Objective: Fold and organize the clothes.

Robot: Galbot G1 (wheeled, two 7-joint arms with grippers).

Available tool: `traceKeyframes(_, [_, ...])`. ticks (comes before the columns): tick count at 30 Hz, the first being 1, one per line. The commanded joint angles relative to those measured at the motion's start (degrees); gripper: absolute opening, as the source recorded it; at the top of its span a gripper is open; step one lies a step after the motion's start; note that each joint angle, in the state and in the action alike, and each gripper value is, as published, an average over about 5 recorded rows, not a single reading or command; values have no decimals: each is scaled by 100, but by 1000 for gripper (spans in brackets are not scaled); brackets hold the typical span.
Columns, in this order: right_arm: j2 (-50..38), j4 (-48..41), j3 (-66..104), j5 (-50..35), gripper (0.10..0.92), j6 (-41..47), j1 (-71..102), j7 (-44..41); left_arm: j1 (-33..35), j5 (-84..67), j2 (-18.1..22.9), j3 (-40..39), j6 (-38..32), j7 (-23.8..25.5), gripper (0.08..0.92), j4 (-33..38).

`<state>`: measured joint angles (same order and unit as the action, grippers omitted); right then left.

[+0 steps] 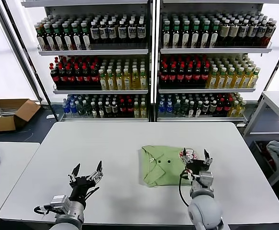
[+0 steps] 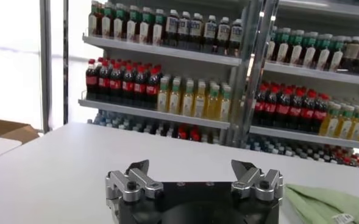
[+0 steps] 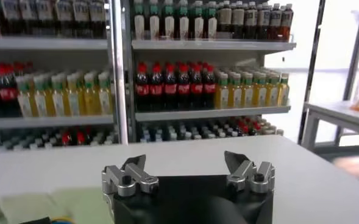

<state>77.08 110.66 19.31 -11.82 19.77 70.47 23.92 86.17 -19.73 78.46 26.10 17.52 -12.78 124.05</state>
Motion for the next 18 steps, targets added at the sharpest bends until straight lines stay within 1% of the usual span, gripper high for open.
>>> traceKeyframes(1, [-437,725,615,692,823,59,1208,-216,-98,165,-10,34,-415,59,823,-171])
traceKeyframes(5, [-357,841,675,615,823,70,1257,-182,-64,562,-42,34,-504,203,823,-150])
traceKeyframes(10, [-251,853,646,620,823,89,1230,-151,-130,407,-81,51,-498,114,823,-220])
traceKeyframes(18, [-259,827,624,639,823,183,1174,-143,-232,392,-111,104,-492,114,823,-282])
